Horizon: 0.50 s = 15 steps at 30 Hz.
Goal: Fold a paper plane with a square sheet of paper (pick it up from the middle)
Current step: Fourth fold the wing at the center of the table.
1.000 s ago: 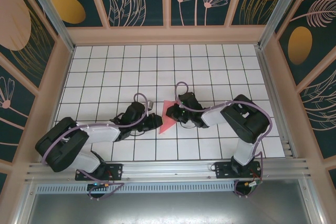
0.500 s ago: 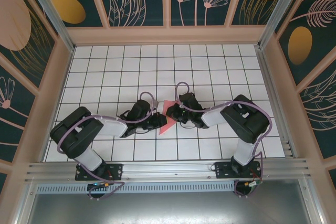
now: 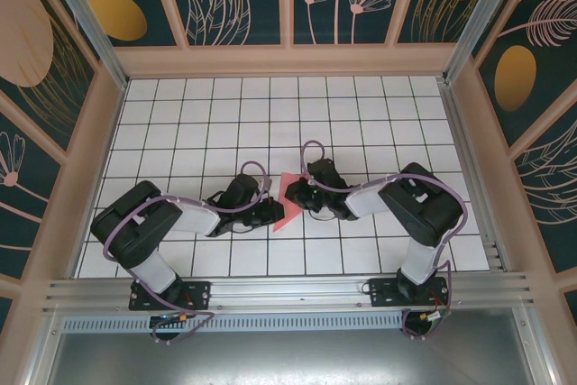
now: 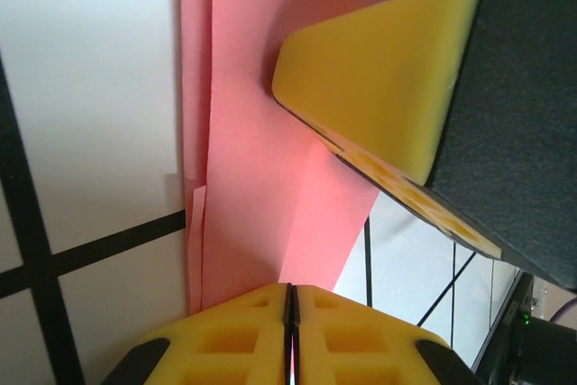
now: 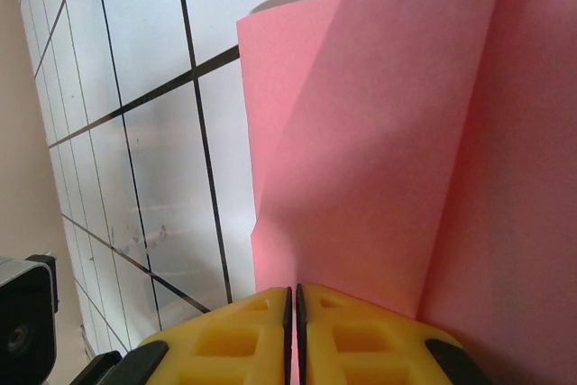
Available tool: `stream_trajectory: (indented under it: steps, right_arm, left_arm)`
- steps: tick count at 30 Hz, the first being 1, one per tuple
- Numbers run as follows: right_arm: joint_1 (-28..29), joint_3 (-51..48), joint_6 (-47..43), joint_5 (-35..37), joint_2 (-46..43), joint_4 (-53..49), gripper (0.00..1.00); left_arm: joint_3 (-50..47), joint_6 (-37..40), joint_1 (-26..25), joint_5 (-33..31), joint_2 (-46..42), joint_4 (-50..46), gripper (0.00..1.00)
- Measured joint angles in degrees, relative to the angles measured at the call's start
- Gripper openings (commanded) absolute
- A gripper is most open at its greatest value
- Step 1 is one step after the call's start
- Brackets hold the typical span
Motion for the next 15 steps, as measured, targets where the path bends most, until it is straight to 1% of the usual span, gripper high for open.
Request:
stream_trajectory:
  steps: [4, 9, 15]
  right_arm:
    - [0.0, 0.17, 0.0, 0.04, 0.0, -0.44, 0.15]
    - [0.0, 0.48, 0.0, 0.07, 0.0, -1.05, 0.15]
    - [0.0, 0.66, 0.0, 0.07, 0.0, -1.49, 0.15]
  left_arm:
    - [-0.44, 1.4, -0.55, 0.22, -0.87, -1.09, 0.1]
    - [-0.59, 3.02, -2.05, 0.11, -2.89, -5.25, 0.09]
    - [0.42, 4.85, -3.76, -2.01, -3.54, -8.63, 0.06]
